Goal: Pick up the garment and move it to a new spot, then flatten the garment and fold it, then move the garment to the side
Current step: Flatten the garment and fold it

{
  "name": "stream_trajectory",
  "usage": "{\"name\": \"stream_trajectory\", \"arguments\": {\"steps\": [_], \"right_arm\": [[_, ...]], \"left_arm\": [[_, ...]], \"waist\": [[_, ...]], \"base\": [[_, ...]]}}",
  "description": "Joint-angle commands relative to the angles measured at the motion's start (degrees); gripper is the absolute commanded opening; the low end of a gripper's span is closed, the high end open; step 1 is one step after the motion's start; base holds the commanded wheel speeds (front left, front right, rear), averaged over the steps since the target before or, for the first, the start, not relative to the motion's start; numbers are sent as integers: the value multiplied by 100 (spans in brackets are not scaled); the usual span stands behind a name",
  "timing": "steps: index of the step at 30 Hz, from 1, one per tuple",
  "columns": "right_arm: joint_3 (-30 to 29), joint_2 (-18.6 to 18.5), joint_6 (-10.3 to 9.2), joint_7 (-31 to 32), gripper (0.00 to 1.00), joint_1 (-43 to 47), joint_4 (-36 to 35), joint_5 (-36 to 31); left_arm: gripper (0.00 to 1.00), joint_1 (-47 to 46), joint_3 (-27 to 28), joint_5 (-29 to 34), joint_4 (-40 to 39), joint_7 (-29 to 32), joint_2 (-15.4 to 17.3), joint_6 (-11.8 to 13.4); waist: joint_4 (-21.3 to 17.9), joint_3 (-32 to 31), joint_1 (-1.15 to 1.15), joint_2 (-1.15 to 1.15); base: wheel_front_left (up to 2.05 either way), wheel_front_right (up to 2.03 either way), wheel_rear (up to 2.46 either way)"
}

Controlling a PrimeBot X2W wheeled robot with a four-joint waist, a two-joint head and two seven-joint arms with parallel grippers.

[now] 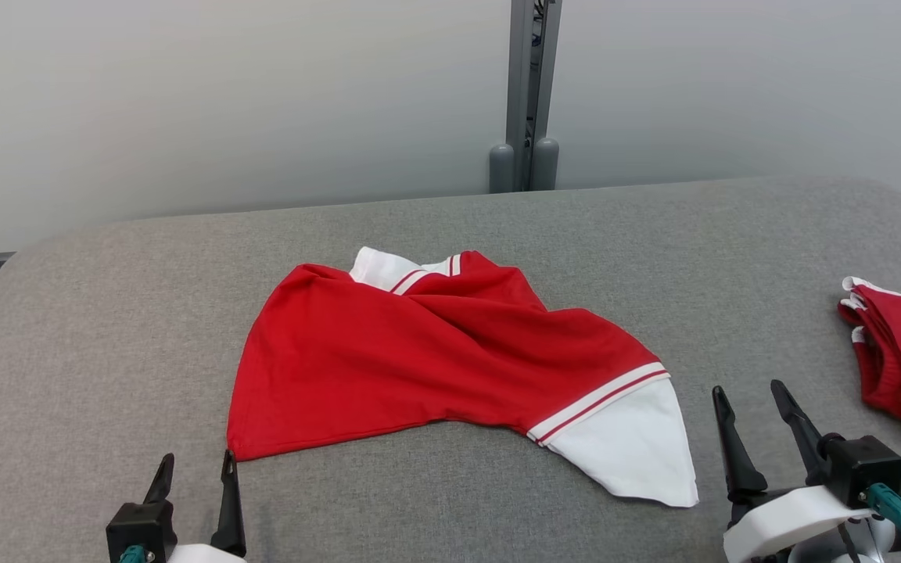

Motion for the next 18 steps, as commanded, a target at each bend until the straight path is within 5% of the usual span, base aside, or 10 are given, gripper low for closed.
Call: {"name": "stream_trajectory", "arguments": {"steps": [1, 18], "right_arm": [[18, -28, -2, 3, 100, 82, 7, -1], [195, -27, -2, 3, 100, 168, 237, -22]], "left_arm": [[100, 141, 82, 87, -123, -25, -14, -35], [100, 265, 408, 389, -391, -26, -216, -303]], "waist": [[44, -50, 0, 0], [112, 1, 0, 0]], "base": [[0, 0, 0], [0, 0, 0]]}}
